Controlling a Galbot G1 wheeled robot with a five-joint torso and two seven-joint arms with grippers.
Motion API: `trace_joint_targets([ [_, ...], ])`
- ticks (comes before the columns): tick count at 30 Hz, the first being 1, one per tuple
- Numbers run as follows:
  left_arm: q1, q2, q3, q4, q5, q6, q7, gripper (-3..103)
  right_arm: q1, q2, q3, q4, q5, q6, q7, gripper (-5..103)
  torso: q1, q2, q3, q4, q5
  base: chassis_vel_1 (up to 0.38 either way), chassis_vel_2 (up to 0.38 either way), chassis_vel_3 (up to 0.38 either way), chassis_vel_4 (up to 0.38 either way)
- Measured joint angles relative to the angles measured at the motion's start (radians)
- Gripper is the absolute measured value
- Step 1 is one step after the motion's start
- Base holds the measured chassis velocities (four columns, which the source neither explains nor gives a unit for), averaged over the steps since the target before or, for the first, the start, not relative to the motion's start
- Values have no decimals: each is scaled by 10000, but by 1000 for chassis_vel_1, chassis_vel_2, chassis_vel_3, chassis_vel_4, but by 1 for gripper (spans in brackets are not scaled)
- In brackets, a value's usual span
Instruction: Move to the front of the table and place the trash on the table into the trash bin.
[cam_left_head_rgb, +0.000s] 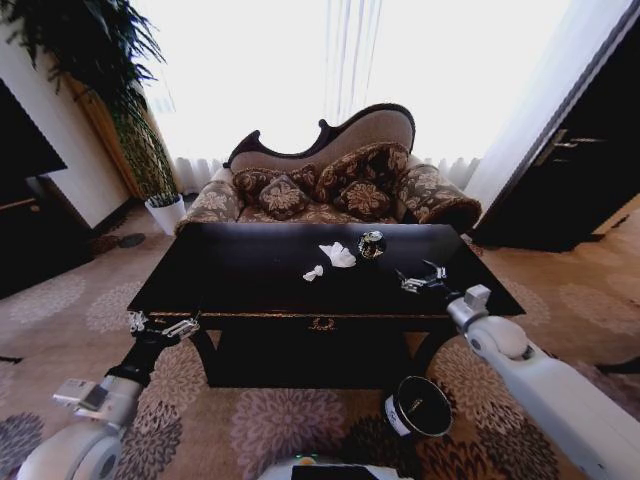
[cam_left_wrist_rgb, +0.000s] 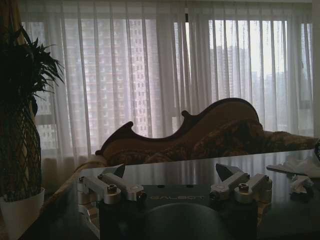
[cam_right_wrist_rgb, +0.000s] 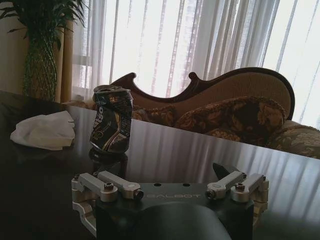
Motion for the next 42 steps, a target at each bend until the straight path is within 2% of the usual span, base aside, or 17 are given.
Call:
trace_joint_targets([
  [9,0,0,-1,0,0,0,0,100,1843,98,-1845,-619,91,-118,108,100,0,1,0,2,-3,0,0,0,0],
  [24,0,0,-1,0,0,0,0,100,3707,393,-3326,-1408,81,-169,128,100,0,1,0,1,-4,0,0,0,0],
  [35,0,0,-1,0,0,0,0,100,4501,741,-4226,-1734,112,-223,177,101,0,1,0,2,-4,0,0,0,0],
  [39,0,0,-1,0,0,0,0,100,4702,860,-4493,-1828,145,-199,245,82,-1,1,-1,1,-3,0,0,0,0],
  [42,0,0,-1,0,0,0,0,100,4737,927,-4532,-1828,155,-179,309,77,0,1,-1,1,-3,0,0,0,0],
])
